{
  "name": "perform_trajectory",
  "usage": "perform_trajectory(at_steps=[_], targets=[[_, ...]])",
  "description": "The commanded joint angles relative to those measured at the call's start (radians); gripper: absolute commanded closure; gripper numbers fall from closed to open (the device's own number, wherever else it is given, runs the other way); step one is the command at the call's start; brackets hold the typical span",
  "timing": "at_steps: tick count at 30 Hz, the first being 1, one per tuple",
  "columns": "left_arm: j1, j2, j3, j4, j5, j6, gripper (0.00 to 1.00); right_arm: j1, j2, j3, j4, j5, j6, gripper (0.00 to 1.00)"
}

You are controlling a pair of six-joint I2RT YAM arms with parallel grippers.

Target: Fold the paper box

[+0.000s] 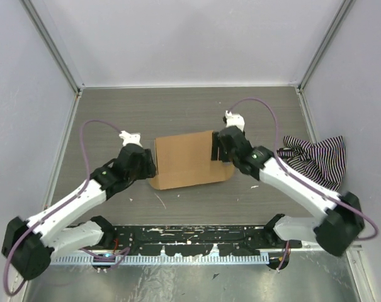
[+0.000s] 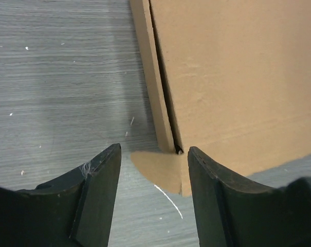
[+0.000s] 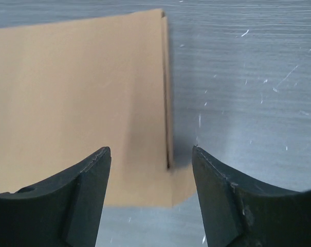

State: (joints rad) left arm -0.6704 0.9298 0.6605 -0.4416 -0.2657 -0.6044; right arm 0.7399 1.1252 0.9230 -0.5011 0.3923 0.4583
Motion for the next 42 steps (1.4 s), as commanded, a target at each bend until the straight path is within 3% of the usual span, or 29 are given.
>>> perform_trajectory(at_steps=[1,8,14,21,26,32,34,38,42], targets=[[-0.002,0.177,0.096,0.119,-0.038,0.041,0.38,-0.157,0.232,0.063,0.142,-0.155,-0.081,0.32],[-0.002,0.5,0.201,0.181,-0.034,0.089,0.4,-0.2,0.509,0.096,0.241,-0.338,-0.107,0.41],[0.001,0.681,0.334,0.181,-0.037,0.153,0.41,-0.215,0.598,0.137,0.26,-0.342,-0.077,0.42],[0.061,0.858,0.593,0.105,0.028,0.212,0.41,-0.263,0.644,0.215,0.241,-0.339,-0.052,0.42],[0.093,0.841,0.664,0.031,0.007,0.225,0.34,-0.303,0.619,0.27,0.202,-0.283,-0.052,0.38],[0.111,0.704,0.619,-0.043,-0.096,0.185,0.05,-0.32,0.491,0.294,0.14,-0.206,-0.071,0.28],[0.11,0.627,0.531,0.004,-0.059,0.186,0.05,-0.321,0.433,0.253,0.132,-0.23,-0.074,0.15],[0.111,0.491,0.32,0.138,0.033,0.186,0.05,-0.32,0.309,0.075,0.201,-0.372,-0.062,0.01],[0.11,0.447,0.199,0.247,0.061,0.18,0.07,-0.291,0.24,-0.105,0.315,-0.444,-0.037,0.0]])
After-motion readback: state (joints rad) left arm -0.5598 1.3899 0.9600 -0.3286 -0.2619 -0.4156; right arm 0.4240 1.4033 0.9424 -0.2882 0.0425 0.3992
